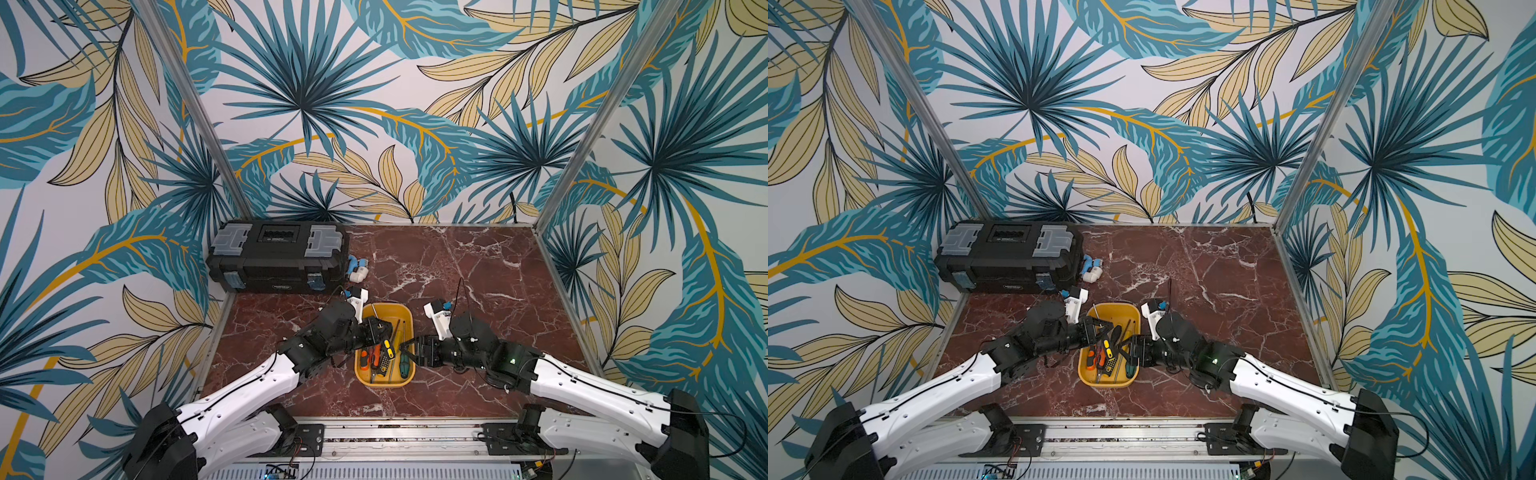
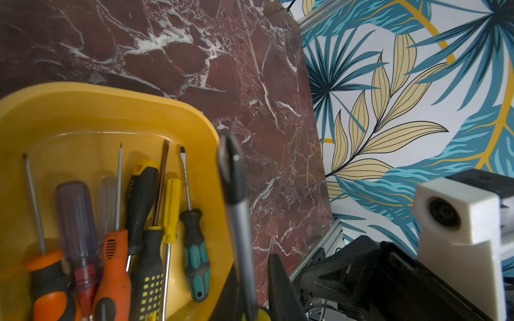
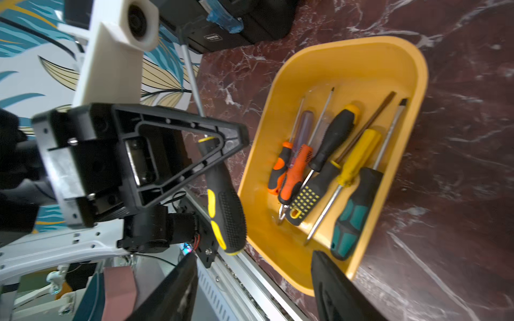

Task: Put the screwdriver on the desktop into the storage box
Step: Move the storage box to the center of the board.

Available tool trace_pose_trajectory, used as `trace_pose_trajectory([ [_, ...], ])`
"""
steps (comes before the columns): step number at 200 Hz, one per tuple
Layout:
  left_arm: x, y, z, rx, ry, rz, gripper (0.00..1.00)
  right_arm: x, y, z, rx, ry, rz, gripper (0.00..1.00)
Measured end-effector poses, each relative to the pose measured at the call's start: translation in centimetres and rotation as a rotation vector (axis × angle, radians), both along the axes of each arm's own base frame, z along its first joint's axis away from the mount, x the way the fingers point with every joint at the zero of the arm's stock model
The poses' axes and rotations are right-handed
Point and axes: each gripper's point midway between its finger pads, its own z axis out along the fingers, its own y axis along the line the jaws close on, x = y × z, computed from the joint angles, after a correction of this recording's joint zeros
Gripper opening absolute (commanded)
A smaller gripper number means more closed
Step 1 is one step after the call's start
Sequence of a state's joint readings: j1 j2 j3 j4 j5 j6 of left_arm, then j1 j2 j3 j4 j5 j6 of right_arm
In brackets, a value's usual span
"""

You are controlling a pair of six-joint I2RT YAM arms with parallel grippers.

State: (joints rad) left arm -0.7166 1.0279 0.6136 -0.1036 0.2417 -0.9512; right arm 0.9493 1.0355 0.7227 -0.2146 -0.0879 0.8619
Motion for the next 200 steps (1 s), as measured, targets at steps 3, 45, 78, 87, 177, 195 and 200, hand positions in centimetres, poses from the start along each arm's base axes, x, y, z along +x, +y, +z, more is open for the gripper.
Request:
trace_pose_trajectory([
  [3,0.0,0.0,-0.1,0.004,0.002,0.001,0.0,0.0,-0.1,0.0,-0.012,-0.002,-0.003,0.72],
  [45,-0.1,0.4,-1.6,0.048,0.041,0.011,0.0,-0.1,-0.7,0.2,-0.163,-0.07,-0.003,0.74],
  [78,-0.1,0.4,-2.6,0.072,0.07,0.011,0.0,0.0,-1.6,0.5,-0.259,-0.125,-0.007,0.76],
  [87,-0.1,0.4,-2.8,0.076,0.075,0.011,0.0,0.1,-1.8,0.5,-0.283,-0.136,-0.01,0.76],
  [177,-0.4,0.1,-3.4,0.077,0.1,-0.007,0.0,-0.4,-0.1,-0.8,-0.377,-0.135,0.081,0.59],
  [195,-0.4,0.1,-3.3,0.078,0.1,-0.007,0.0,-1.2,1.9,-1.2,-0.352,-0.126,0.138,0.58],
  [200,-0.4,0.2,-3.3,0.078,0.1,-0.007,0.0,-1.4,2.4,-1.4,-0.349,-0.123,0.154,0.57],
])
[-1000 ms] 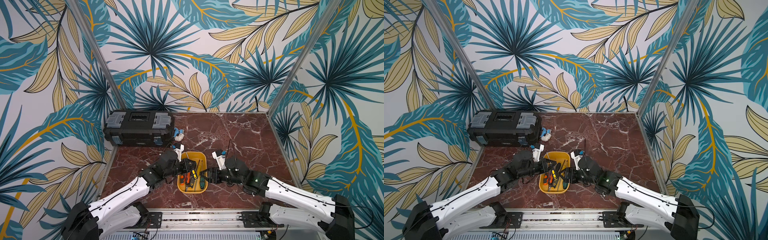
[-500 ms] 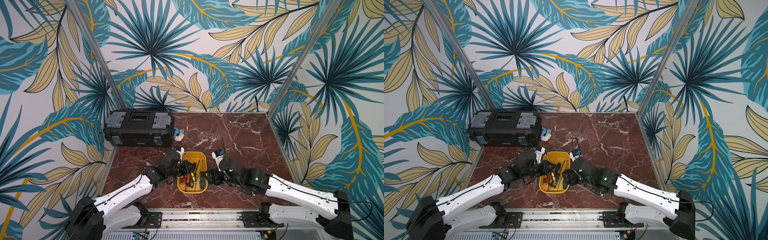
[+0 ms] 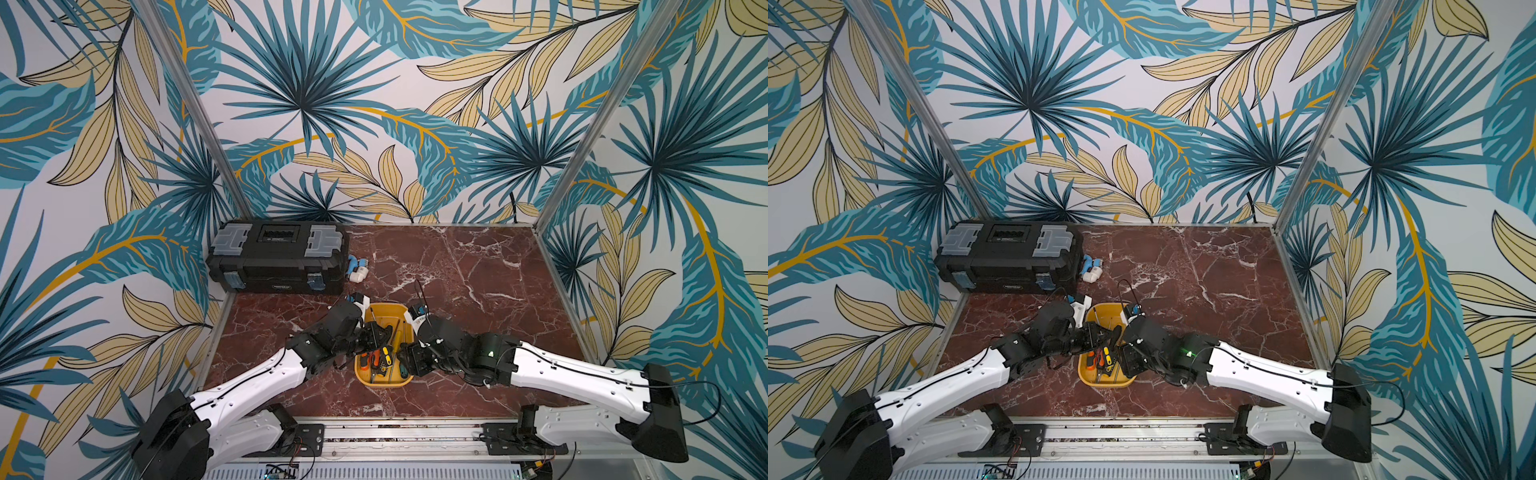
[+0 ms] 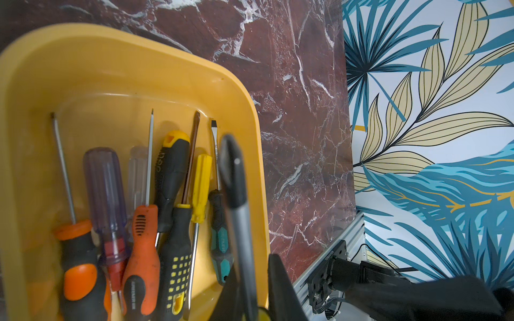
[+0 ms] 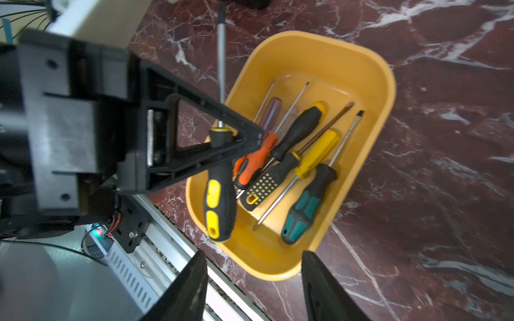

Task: Put the screwdriver on the desktop into the storage box
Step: Move the storage box to the center of the board.

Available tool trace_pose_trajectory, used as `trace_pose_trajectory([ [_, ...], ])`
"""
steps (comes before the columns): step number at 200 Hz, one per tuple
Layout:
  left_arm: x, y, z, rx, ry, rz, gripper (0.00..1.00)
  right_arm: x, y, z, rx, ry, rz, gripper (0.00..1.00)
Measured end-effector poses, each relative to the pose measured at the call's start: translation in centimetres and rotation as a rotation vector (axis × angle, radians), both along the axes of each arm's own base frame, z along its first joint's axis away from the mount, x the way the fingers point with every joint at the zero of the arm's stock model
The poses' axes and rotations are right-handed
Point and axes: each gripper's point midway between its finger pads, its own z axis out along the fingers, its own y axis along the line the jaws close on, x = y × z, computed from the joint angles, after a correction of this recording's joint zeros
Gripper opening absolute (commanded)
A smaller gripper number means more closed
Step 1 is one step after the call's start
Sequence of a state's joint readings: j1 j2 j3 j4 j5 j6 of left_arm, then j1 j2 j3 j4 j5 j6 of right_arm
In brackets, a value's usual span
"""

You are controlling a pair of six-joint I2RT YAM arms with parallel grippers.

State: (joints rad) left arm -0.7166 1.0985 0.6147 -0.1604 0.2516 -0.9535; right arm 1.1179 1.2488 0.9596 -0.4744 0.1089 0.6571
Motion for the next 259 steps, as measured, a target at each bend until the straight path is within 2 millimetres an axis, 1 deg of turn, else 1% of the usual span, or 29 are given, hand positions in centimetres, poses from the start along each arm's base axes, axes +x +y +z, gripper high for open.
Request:
trace_pose_trajectory([
  [20,-0.1,0.0,0.1,-0.002,0.001,-0.002,0.0,-0.8,1.9,-1.2,-0.012,0.023,0.049,0.52],
  [31,-0.1,0.0,0.1,-0.004,0.001,-0.005,0.0,-1.0,2.6,-1.9,-0.027,0.032,0.061,0.49],
  [43,-0.1,-0.1,0.1,-0.006,0.002,-0.006,0.0,-1.0,3.2,-2.8,-0.039,0.041,0.066,0.46],
  [55,-0.2,-0.1,0.2,-0.008,0.002,-0.009,0.0,-0.9,3.3,-3.5,-0.055,0.046,0.063,0.4],
  [75,-0.3,-0.1,0.4,-0.014,0.0,-0.013,0.0,-0.5,3.5,-4.3,-0.074,0.045,0.044,0.24],
  [82,-0.2,-0.1,0.4,-0.014,-0.002,-0.011,0.0,-0.5,3.5,-4.4,-0.076,0.046,0.037,0.2],
  [101,0.0,0.1,0.6,-0.019,-0.006,0.001,0.0,-0.2,3.6,-4.3,-0.075,0.034,0.015,0.03],
  [102,0.1,0.2,0.6,-0.02,-0.008,0.001,0.01,-0.1,3.6,-4.3,-0.075,0.032,0.015,0.02],
  [106,0.1,0.2,0.7,-0.023,-0.01,0.003,0.08,-0.1,3.6,-4.3,-0.075,0.03,0.011,0.0],
  [108,0.1,0.2,0.7,-0.025,-0.011,0.004,0.12,0.0,3.6,-4.2,-0.074,0.029,0.008,0.0],
  [113,0.2,0.2,0.8,-0.028,-0.014,0.007,0.28,0.0,3.6,-4.2,-0.072,0.027,0.002,0.0],
  [116,0.3,0.2,0.8,-0.03,-0.015,0.009,0.35,0.1,3.7,-4.2,-0.071,0.025,-0.001,0.0],
  [119,0.3,0.3,0.8,-0.03,-0.017,0.009,0.46,0.1,3.7,-4.1,-0.069,0.025,-0.006,0.0],
  [124,0.4,0.3,0.8,-0.033,-0.016,0.01,0.56,0.2,3.7,-4.1,-0.064,0.024,-0.017,0.0],
  [130,0.4,0.4,0.9,-0.035,-0.018,0.014,0.65,0.3,3.6,-4.1,-0.063,0.025,-0.033,0.0],
  [139,0.5,0.5,1.0,-0.035,-0.023,0.017,0.72,0.5,3.1,-4.5,-0.066,0.03,-0.063,0.0],
  [156,0.7,0.8,1.2,-0.026,-0.038,0.031,0.78,0.6,2.0,-5.4,-0.077,0.044,-0.114,0.0],
  [172,0.9,1.2,1.2,-0.011,-0.053,0.044,0.78,0.3,0.6,-6.1,-0.086,0.062,-0.159,0.0],
  [186,0.9,1.6,1.2,0.01,-0.067,0.053,0.81,0.2,-0.2,-6.2,-0.078,0.074,-0.191,0.0],
  [202,0.9,2.3,1.4,0.035,-0.089,0.067,0.85,0.2,-0.7,-5.8,-0.063,0.085,-0.222,0.0],
  [224,0.8,3.5,2.0,0.065,-0.129,0.095,0.85,0.4,-1.0,-5.7,-0.048,0.102,-0.262,0.0],
  [259,0.5,5.2,3.3,0.09,-0.185,0.136,0.85,1.0,-1.6,-6.4,-0.058,0.132,-0.309,0.0],
])
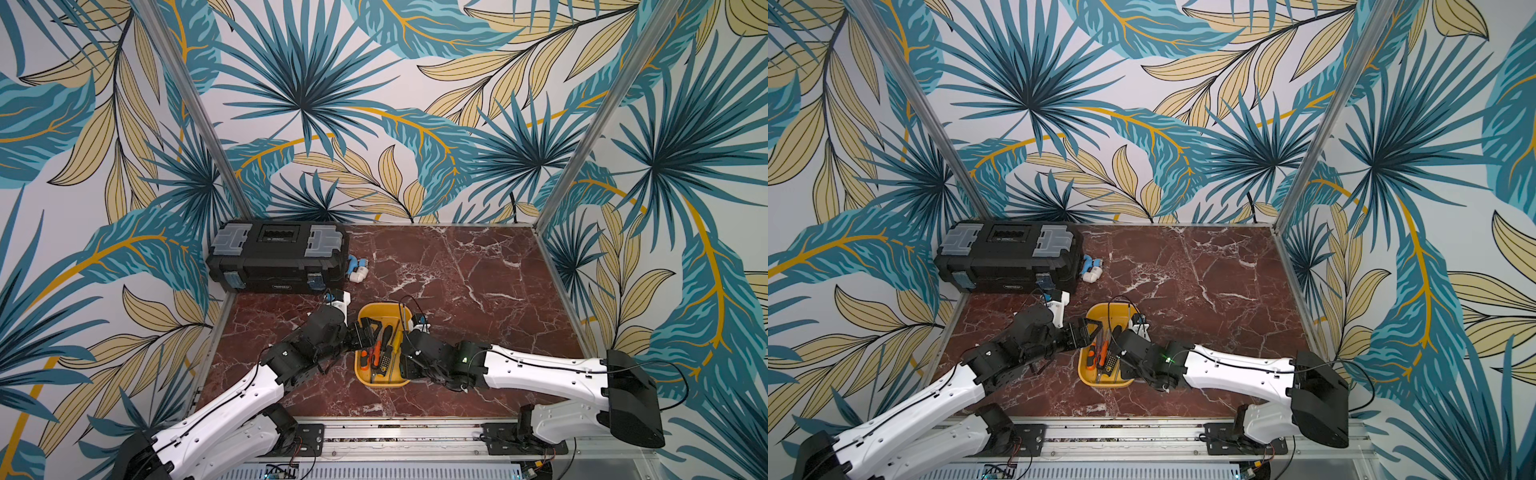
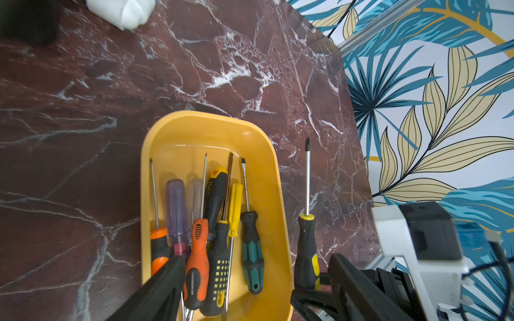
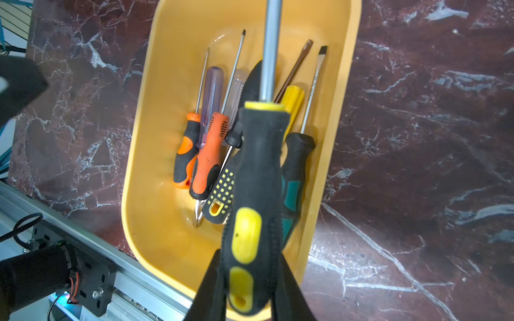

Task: Put the screwdriver on the desktop into the storage box
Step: Move the storage box to the center of the board, then place the screwdriver in the storage box, then reset both arms

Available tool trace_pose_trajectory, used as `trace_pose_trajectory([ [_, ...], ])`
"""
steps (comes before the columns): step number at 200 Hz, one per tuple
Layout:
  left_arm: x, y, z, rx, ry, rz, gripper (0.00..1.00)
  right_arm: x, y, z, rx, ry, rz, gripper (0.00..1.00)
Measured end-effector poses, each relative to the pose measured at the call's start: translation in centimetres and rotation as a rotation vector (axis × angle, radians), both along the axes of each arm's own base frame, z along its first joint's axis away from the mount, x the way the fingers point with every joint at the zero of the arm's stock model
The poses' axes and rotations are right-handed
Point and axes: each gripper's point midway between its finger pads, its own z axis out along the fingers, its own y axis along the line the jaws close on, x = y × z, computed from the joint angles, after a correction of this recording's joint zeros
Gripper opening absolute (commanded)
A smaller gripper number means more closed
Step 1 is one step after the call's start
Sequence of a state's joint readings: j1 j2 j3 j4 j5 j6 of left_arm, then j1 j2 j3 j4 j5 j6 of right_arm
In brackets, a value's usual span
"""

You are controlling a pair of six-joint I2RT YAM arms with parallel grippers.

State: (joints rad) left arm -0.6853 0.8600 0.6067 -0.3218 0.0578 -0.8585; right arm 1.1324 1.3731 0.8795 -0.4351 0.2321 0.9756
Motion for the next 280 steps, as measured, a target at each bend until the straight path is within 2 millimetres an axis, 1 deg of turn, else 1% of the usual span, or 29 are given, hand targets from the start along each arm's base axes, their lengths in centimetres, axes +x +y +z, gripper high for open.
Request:
trace_pose_trajectory([
  [25,0.0,0.6,0.5,0.003,-0.022,0.02,0.85,-0.2,0.9,-0.8,-0.008,0.043,0.016,0.0],
  [33,-0.1,0.7,0.4,0.005,-0.023,0.024,0.85,-0.2,1.4,-1.1,-0.01,0.058,0.022,0.11],
  [47,-0.1,0.9,0.1,0.014,-0.017,0.029,0.85,-0.2,2.0,-1.6,-0.014,0.081,0.024,0.42],
  [63,-0.2,1.1,-0.2,0.028,-0.011,0.033,0.87,-0.2,2.2,-1.9,-0.018,0.088,0.023,0.68],
  [72,-0.2,1.3,-0.3,0.041,-0.011,0.037,0.88,-0.2,2.1,-1.7,-0.015,0.083,0.02,0.75],
  [91,-0.3,2.1,-0.5,0.075,-0.022,0.053,0.9,0.0,2.0,-0.5,0.0,0.059,0.024,0.82],
  [104,-0.3,2.8,-0.1,0.11,-0.04,0.065,0.92,0.2,1.9,1.0,0.026,0.025,0.026,0.85],
  [111,-0.1,3.2,0.4,0.128,-0.056,0.076,0.92,0.4,1.8,2.0,0.042,0.003,0.025,0.86],
  [125,0.4,4.1,2.5,0.161,-0.113,0.112,0.93,0.8,1.2,4.3,0.075,-0.058,0.014,0.88],
  [131,0.7,4.7,3.7,0.178,-0.146,0.137,0.99,1.0,0.7,5.3,0.086,-0.089,0.005,0.88],
  [137,1.0,5.4,5.0,0.195,-0.185,0.167,1.0,1.3,0.1,6.6,0.096,-0.128,-0.009,0.89],
  [146,1.4,6.6,6.7,0.226,-0.246,0.215,1.0,1.8,-1.2,8.4,0.105,-0.192,-0.04,0.9],
  [153,1.7,7.7,7.9,0.25,-0.29,0.263,1.0,2.2,-2.3,9.9,0.112,-0.245,-0.066,0.93],
  [162,2.0,9.4,8.9,0.286,-0.335,0.343,1.0,2.7,-3.9,11.6,0.117,-0.318,-0.101,0.96],
  [166,2.0,10.2,9.1,0.302,-0.346,0.377,1.0,2.8,-4.7,12.3,0.116,-0.351,-0.117,0.97],
  [168,2.0,10.6,9.3,0.309,-0.353,0.399,1.0,2.9,-5.2,12.7,0.116,-0.368,-0.128,0.99],
  [175,2.1,12.2,9.6,0.34,-0.373,0.477,1.0,3.2,-6.5,13.6,0.106,-0.421,-0.153,0.99],
  [188,2.0,15.1,9.5,0.401,-0.422,0.627,1.0,3.6,-9.4,14.6,0.064,-0.518,-0.208,0.99],
  [204,2.0,17.9,8.3,0.512,-0.497,0.767,1.0,3.9,-13.0,14.1,-0.045,-0.623,-0.281,0.99],
  [219,2.4,19.7,5.9,0.654,-0.533,0.842,1.0,4.4,-17.0,12.9,-0.216,-0.73,-0.381,1.0],
  [230,2.9,21.3,4.0,0.754,-0.509,0.874,1.0,4.7,-19.9,12.2,-0.337,-0.791,-0.475,0.99],
  [233,3.0,21.8,3.6,0.776,-0.499,0.888,1.0,4.8,-21.1,12.0,-0.382,-0.806,-0.513,0.99],
  [237,3.2,22.5,3.0,0.805,-0.479,0.904,1.0,4.9,-22.0,11.7,-0.416,-0.814,-0.545,0.99],
  [240,3.3,23.1,2.6,0.82,-0.466,0.921,1.0,5.0,-23.3,11.5,-0.455,-0.822,-0.59,1.0],
  [244,3.5,23.9,2.2,0.84,-0.446,0.944,1.0,5.0,-24.3,11.3,-0.483,-0.822,-0.626,1.0],
  [248,3.7,24.8,1.7,0.858,-0.423,0.972,1.0,5.0,-25.9,11.0,-0.517,-0.821,-0.681,0.99],
  [260,4.3,26.6,0.4,0.895,-0.363,1.029,1.0,4.9,-29.6,10.1,-0.588,-0.803,-0.816,0.99],
  [268,4.7,27.6,-0.5,0.914,-0.328,1.055,1.0,5.0,-31.1,9.3,-0.611,-0.786,-0.865,0.99],
  [280,5.4,28.2,-1.9,0.941,-0.293,1.061,1.0,5.6,-32.2,8.2,-0.624,-0.759,-0.888,1.0],
])
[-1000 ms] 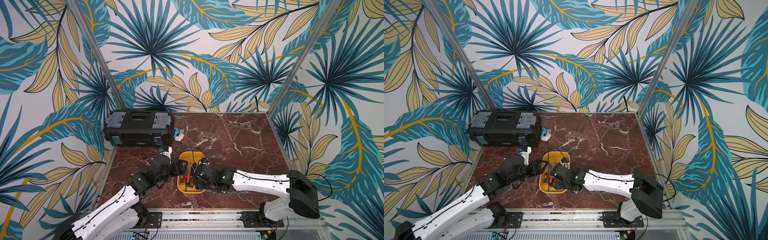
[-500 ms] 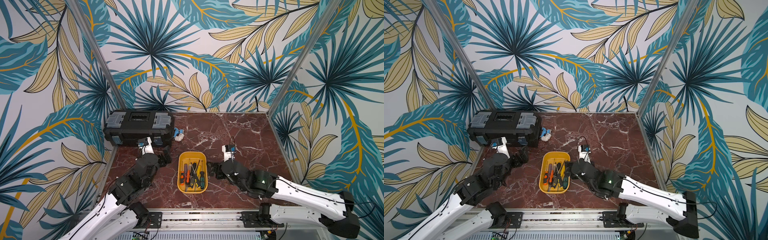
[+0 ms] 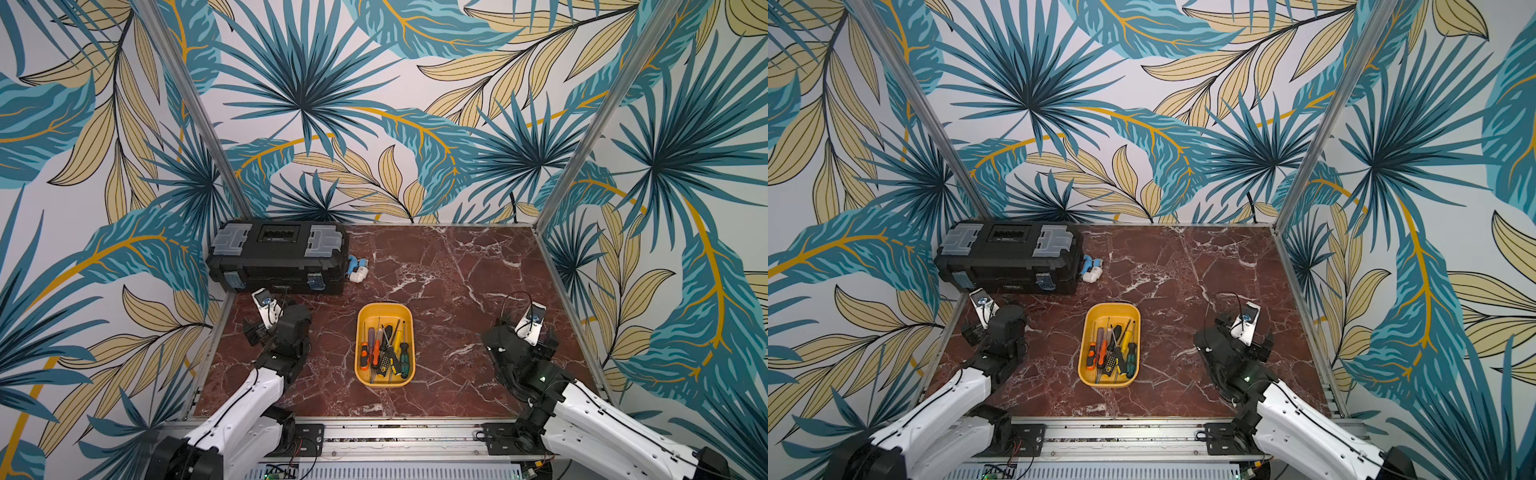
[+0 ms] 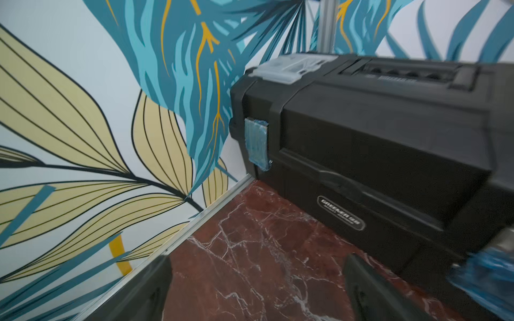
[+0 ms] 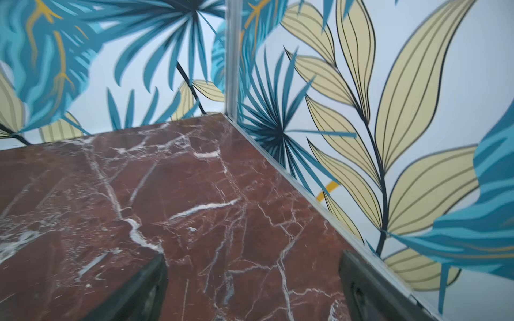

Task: Put the screwdriver on the desktop into the storage box
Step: Reset both arms

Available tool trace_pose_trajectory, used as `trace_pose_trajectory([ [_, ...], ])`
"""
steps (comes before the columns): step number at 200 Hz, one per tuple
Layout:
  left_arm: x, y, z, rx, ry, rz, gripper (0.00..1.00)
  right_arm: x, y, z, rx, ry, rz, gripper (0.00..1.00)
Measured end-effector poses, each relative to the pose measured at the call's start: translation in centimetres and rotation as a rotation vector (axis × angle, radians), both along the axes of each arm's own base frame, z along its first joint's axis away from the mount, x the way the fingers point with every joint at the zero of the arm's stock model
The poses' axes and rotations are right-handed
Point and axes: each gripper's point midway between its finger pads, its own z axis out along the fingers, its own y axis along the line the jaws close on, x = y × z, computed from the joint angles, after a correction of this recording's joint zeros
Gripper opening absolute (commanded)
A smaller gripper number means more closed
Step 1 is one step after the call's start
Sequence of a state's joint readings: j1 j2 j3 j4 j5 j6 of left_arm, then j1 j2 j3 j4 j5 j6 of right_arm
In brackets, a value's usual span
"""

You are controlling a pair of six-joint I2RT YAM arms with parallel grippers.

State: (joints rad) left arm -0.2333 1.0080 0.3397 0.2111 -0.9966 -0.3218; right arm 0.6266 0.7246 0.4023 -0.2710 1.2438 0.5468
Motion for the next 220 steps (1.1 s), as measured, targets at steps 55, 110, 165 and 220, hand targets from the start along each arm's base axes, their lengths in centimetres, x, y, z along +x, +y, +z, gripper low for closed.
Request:
trace_pose_trajectory([
  [55,5.1,-2.2,-3.6,0.04,0.073,-0.163,1.0,5.2,-4.0,-3.6,-0.021,0.142,-0.118,1.0],
  [110,9.3,-5.4,-5.5,0.041,0.118,-0.45,1.0,10.4,-2.2,-6.8,0.021,0.126,0.117,0.99],
  [165,10.4,-6.1,-5.7,0.026,0.082,-0.553,1.0,13.7,-2.4,-10.0,0.109,0.107,0.302,1.0],
  [220,10.6,-6.7,-5.7,0.016,0.081,-0.59,1.0,15.6,-0.6,-7.9,0.125,0.044,0.405,1.0],
])
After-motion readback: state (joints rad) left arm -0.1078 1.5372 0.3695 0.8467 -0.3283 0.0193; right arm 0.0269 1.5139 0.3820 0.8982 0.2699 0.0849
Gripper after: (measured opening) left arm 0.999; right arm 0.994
